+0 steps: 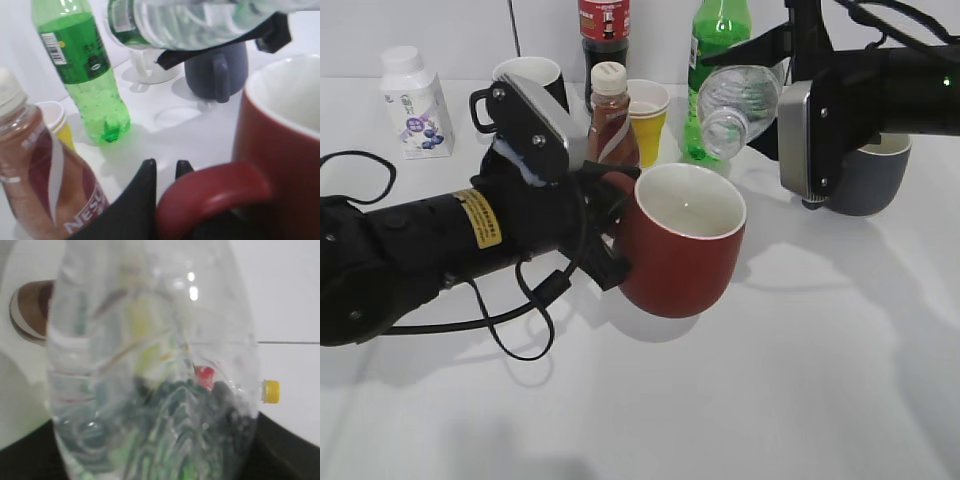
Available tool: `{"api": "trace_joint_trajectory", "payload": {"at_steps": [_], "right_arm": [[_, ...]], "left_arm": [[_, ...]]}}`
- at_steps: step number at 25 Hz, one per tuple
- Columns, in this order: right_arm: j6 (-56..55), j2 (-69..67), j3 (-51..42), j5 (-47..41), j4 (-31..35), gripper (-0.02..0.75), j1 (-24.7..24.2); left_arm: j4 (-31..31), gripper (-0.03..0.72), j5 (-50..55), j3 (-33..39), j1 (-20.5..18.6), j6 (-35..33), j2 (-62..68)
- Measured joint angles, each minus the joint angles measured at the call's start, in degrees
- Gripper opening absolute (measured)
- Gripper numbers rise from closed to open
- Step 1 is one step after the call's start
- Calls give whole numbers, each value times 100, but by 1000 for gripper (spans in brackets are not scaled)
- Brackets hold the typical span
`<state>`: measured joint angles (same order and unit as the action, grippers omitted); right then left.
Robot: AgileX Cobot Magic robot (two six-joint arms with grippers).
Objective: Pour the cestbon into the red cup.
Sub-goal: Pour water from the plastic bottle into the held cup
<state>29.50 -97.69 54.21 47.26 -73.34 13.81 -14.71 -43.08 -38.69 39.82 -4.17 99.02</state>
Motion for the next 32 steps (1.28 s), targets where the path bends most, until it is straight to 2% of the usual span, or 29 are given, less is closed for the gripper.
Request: {"api": "trace_joint_trajectory", "payload": {"at_steps": [15,32], "right_arm": [[653,0,0,122,183,477,0],[1403,0,0,425,741,477,0]], "left_arm": [[-17,79,0,0,7,18,0],[-40,79,0,0,14,18,0]]}}
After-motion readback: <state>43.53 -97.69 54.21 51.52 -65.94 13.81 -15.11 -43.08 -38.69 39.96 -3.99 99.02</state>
